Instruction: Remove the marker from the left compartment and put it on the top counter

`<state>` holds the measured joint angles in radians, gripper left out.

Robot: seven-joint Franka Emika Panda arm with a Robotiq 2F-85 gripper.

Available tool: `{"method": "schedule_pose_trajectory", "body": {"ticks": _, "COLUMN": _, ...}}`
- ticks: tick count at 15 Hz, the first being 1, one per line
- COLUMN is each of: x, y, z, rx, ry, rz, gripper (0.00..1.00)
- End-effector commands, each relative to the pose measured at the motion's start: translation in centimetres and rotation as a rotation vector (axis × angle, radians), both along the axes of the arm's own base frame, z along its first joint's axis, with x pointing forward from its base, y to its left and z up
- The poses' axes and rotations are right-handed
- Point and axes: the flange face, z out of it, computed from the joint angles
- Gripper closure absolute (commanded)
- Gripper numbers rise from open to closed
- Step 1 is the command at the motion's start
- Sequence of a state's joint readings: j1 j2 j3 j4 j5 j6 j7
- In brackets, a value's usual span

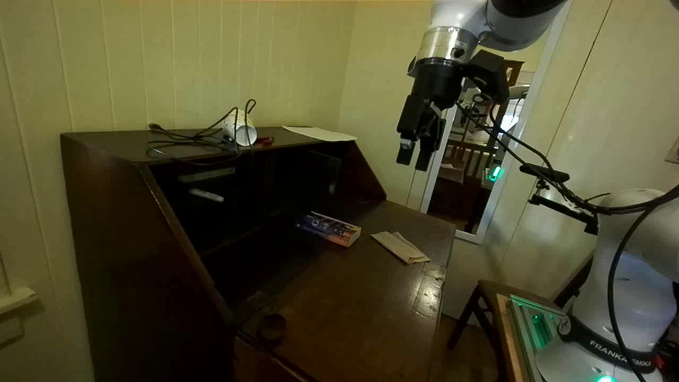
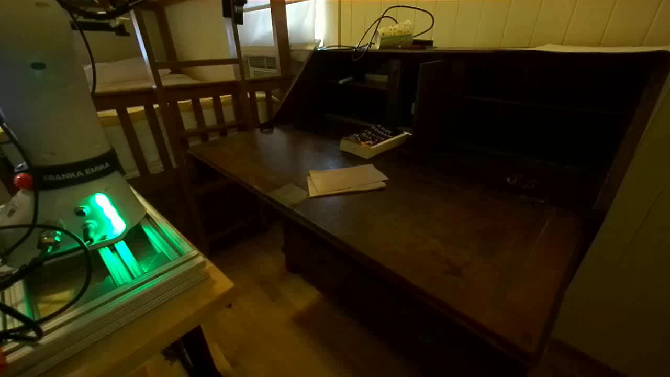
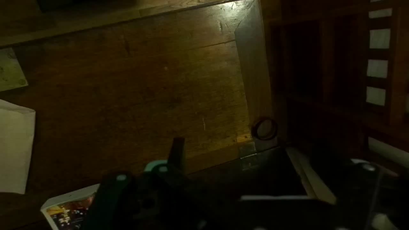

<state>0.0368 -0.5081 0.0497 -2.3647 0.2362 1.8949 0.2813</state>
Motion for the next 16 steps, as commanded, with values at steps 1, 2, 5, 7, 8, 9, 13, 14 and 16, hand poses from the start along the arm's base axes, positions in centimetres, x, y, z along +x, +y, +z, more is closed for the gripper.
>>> {"method": "schedule_pose_trajectory", "body": {"ticks": 1, "x": 0.0, "y": 0.0, "z": 0.1, "rx": 0.0, "ry": 0.001, "rz": 0.0, "gripper": 0.0}}
{"method": "schedule_pose_trajectory", "body": {"ticks": 2, "x": 0.0, "y": 0.0, "z": 0.1, "rx": 0.0, "ry": 0.001, "rz": 0.0, "gripper": 0.0}}
{"method": "schedule_pose_trajectory", "body": {"ticks": 5, "x": 0.6, "y": 0.1, "z": -0.6, "rx": -0.013, "ry": -0.013, "rz": 0.002, "gripper": 0.0}}
{"method": "schedule_pose_trajectory", "body": {"ticks": 7, "x": 2.3, "y": 0.6, "z": -1.8, "rx": -0.061, "ry": -0.074, "rz": 0.035, "gripper": 0.0}}
{"method": "schedule_pose_trajectory", "body": {"ticks": 8, "x": 3.3, "y": 1.1, "z": -2.4, "rx": -0.1, "ry": -0.113, "rz": 0.057, "gripper": 0.0}}
{"method": "schedule_pose_trajectory", "body": {"ticks": 9, "x": 4.0, "y": 1.4, "z": -2.8, "rx": -0.135, "ry": -0.154, "rz": 0.068, "gripper": 0.0}}
{"method": "schedule_pose_trajectory", "body": {"ticks": 13, "x": 8.1, "y": 3.8, "z": -4.8, "rx": -0.283, "ry": -0.31, "rz": 0.146, "gripper": 0.0}}
{"method": "schedule_pose_trajectory", "body": {"ticks": 14, "x": 9.0, "y": 4.1, "z": -5.4, "rx": -0.323, "ry": -0.344, "rz": 0.162, "gripper": 0.0}}
{"method": "schedule_pose_trajectory", "body": {"ticks": 16, "x": 10.9, "y": 4.0, "z": -6.8, "rx": -0.387, "ry": -0.367, "rz": 0.157, "gripper": 0.0}}
